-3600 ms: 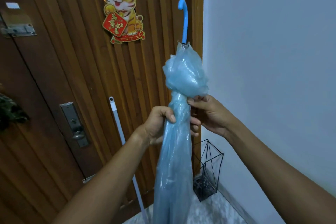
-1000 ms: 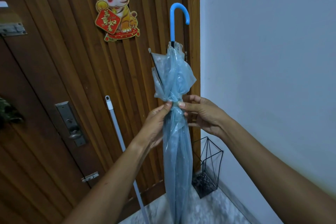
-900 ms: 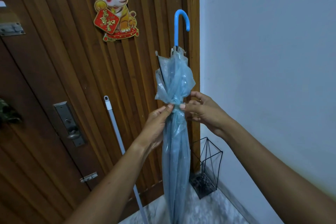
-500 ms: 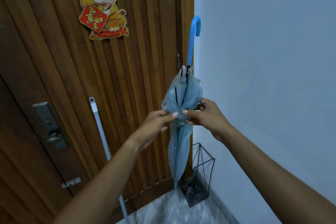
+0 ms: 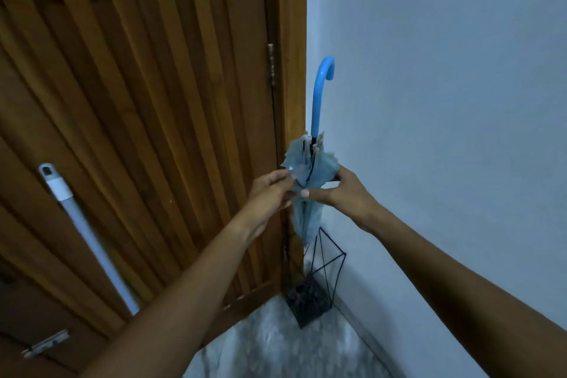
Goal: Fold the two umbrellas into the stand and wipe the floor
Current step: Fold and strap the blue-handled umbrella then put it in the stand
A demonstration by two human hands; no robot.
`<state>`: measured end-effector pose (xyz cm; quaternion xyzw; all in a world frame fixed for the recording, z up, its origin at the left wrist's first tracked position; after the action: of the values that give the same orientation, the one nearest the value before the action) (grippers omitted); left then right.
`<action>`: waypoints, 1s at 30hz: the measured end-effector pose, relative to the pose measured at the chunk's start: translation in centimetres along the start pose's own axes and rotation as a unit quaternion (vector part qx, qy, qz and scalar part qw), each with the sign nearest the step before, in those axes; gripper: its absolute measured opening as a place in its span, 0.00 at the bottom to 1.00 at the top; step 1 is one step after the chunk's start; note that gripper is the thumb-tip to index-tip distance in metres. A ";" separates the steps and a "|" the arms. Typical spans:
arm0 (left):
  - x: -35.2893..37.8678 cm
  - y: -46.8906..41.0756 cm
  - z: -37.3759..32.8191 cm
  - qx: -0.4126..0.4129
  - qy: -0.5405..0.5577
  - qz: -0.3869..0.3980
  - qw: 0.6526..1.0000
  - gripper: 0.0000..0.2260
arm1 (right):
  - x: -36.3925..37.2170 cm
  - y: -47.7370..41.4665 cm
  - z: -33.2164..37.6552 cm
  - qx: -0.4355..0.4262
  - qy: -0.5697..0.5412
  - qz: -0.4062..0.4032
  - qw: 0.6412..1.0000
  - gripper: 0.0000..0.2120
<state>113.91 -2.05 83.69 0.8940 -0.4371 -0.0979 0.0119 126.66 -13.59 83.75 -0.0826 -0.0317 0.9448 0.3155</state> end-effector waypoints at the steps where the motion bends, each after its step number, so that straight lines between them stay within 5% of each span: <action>1: 0.1 -2.5 1.6 -0.019 -0.002 0.004 1.000 0.10 | -0.1 -1.6 -1.7 0.012 0.003 -0.006 1.000 0.27; 14: 3.9 -27.9 24.6 -0.278 0.100 0.121 0.948 0.10 | -1.7 -18.9 -30.5 0.239 0.075 -0.112 0.962 0.22; 23: 7.4 -33.8 37.3 -0.385 0.135 0.124 0.905 0.07 | -0.9 -21.1 -45.5 0.367 0.108 -0.091 0.920 0.31; 27: 9.0 -34.9 41.5 -0.439 0.184 0.077 0.876 0.10 | -0.3 -21.1 -50.3 0.381 0.122 -0.092 0.912 0.28; 30: 10.0 -35.5 43.8 -0.426 0.161 0.083 0.887 0.07 | 0.1 -20.9 -52.9 0.402 0.116 -0.094 0.903 0.24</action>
<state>139.48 14.84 35.32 0.7672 -0.4179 -0.1279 0.4695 148.30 3.60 33.99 -0.0543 0.3804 0.8269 0.4107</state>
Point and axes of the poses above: each hand's wrist, its own y-axis away from the middle knuckle, its own x-axis out of the palm, z = x × y, the point moved 3 cm from there along -y, towards the middle knuckle, and after that the axes turned 9 degrees about -y, right-handed, at the moved point
